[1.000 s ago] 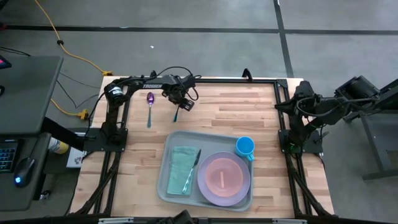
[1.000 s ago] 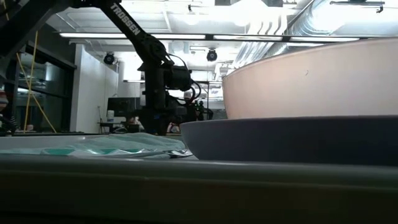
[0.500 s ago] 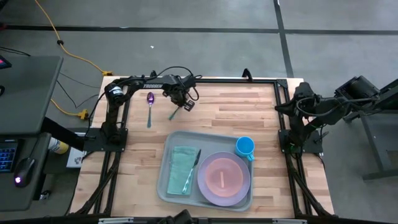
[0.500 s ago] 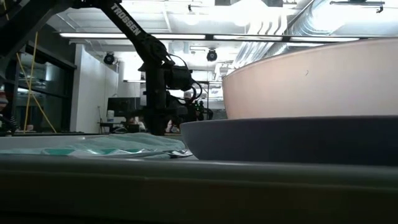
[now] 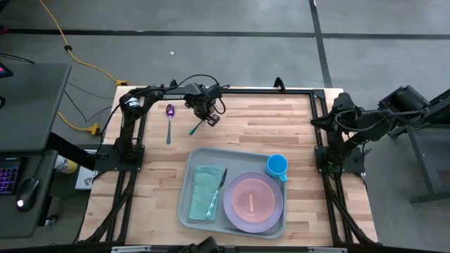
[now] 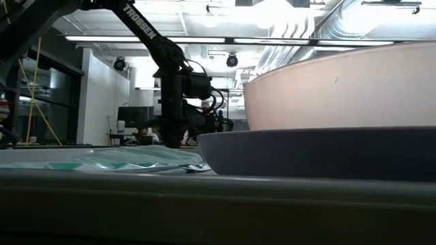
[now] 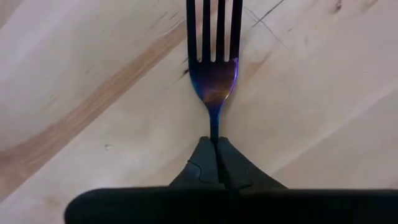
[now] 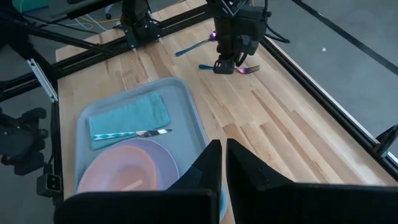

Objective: Set up tray
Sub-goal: Put the blue fork on the blue napkin to the left of the green knife

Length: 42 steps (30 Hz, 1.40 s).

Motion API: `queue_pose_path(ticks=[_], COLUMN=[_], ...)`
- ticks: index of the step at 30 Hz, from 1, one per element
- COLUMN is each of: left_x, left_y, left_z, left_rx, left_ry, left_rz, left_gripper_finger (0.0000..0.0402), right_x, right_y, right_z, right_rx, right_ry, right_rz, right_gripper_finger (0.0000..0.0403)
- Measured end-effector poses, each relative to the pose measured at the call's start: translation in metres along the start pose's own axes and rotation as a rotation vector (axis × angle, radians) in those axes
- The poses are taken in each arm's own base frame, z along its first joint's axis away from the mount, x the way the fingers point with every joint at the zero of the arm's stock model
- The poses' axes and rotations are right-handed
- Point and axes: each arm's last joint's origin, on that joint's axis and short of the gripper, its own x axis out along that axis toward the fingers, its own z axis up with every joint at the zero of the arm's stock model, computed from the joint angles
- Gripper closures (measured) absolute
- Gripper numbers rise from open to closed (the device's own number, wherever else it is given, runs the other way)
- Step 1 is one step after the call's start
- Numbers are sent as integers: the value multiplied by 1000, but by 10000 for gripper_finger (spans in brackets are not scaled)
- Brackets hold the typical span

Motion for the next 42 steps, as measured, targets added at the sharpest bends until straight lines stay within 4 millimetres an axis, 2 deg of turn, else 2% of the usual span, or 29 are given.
queue_pose_path(ticks=[11, 22, 26, 32, 42], left_x=[-18, -22, -31, -62, -139], left_y=[-3, -4, -4, -2, 1], left_z=[13, 12, 11, 8, -11], left_rx=[86, 114, 122, 147, 204], left_ry=[-12, 18, 2, -75, -273], left_rz=[3, -31, -52, -72, -172], left_gripper_finger=[390, 390, 390, 390, 390], right_x=[0, 0, 0, 0, 0], right_y=[0, 0, 0, 0, 0], right_z=[0, 0, 0, 0, -1], right_rx=[-23, -38, -46, -54, -78], right_ry=[0, 3, 7, 10, 23], right_rz=[0, 3, 7, 10, 25], right_gripper_finger=[403, 403, 403, 403, 403])
